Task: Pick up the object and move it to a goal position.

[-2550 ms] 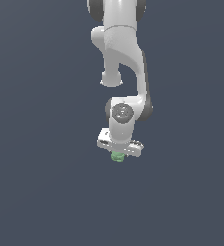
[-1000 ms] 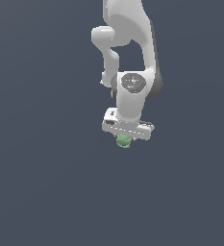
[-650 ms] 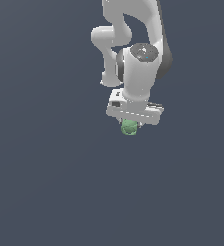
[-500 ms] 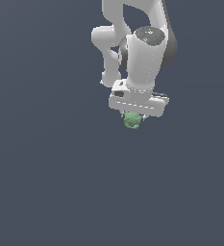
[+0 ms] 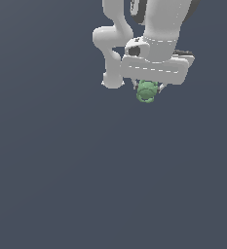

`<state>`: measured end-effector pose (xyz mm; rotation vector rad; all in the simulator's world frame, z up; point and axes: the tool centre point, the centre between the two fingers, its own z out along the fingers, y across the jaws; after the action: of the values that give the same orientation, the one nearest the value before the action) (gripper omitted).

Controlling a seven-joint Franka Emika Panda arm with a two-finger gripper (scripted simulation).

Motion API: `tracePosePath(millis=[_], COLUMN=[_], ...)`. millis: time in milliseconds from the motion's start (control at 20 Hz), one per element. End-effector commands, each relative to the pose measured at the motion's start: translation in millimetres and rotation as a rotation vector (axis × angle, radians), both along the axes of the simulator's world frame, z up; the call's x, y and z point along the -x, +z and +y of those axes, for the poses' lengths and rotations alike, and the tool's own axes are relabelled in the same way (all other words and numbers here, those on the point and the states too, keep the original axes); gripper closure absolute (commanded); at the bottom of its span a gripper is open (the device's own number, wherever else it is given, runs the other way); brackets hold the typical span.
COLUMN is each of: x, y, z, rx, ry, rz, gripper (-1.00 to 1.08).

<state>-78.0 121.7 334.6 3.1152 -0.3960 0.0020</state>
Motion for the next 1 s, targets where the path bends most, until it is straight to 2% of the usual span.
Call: tracePosePath(millis=[0, 450, 950], x=[10.4, 35.3, 44.3], y=[26.7, 100.4, 131.6], z=[7.7, 30.5, 40.7], rx=[0.001, 0.0, -0.001], ry=[0.0, 0.0, 0.0], rz=[0.001, 0.001, 0.001], gripper=[1.08, 1.08, 1.08])
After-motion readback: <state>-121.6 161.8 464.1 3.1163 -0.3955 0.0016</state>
